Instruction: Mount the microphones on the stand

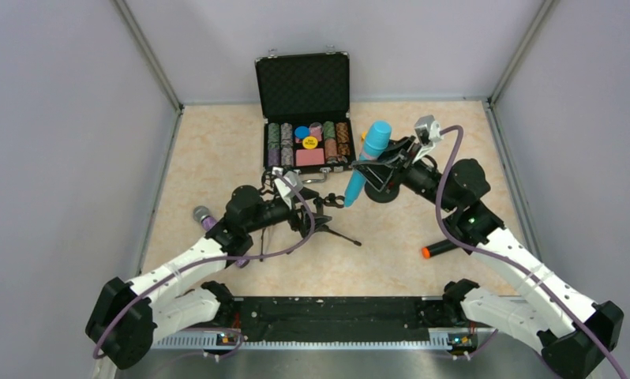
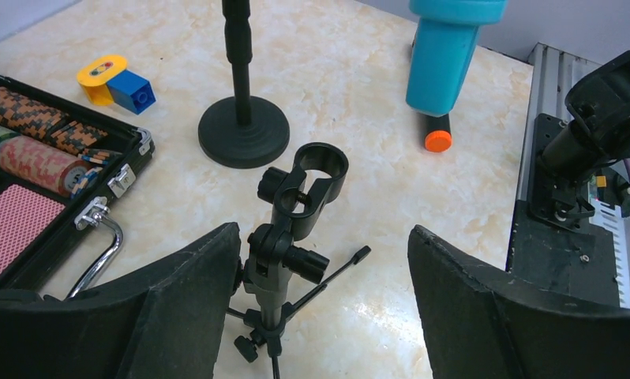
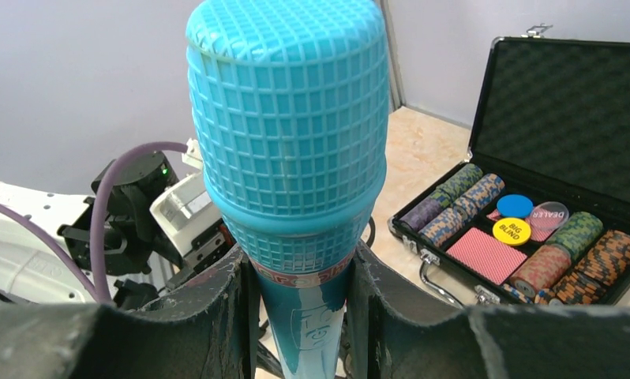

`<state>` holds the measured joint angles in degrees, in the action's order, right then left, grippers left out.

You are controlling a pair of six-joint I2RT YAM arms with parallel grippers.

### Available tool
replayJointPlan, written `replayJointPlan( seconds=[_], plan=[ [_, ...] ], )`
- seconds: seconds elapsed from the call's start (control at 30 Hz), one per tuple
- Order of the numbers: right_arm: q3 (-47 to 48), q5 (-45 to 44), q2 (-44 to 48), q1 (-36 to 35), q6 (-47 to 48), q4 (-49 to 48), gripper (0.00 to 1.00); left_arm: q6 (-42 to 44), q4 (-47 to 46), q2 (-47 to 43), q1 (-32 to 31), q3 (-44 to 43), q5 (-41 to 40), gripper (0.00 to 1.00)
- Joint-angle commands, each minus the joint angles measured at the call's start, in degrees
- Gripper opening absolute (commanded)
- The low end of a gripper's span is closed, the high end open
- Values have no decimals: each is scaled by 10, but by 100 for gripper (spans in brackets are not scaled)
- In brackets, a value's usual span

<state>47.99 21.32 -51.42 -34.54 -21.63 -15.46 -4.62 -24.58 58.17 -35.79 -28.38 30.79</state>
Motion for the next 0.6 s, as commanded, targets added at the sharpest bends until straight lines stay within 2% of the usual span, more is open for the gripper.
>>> replayJointPlan(
  seconds=[0.0,0.23,0.4,0.57],
  plan=[
    [-9,24,6,5,-1,-67,0,15,17,-19,-2,-10,2,82],
    [-19,35,5,5,4,-79,0,29,47,-16,-2,-28,-6,79],
    [-26,34,2,5,0,-103,0,82,94,-4,-1,-53,15,73],
    [-37,37,-5,5,-6,-140,0,126,128,6,0,-78,28,62]
  ],
)
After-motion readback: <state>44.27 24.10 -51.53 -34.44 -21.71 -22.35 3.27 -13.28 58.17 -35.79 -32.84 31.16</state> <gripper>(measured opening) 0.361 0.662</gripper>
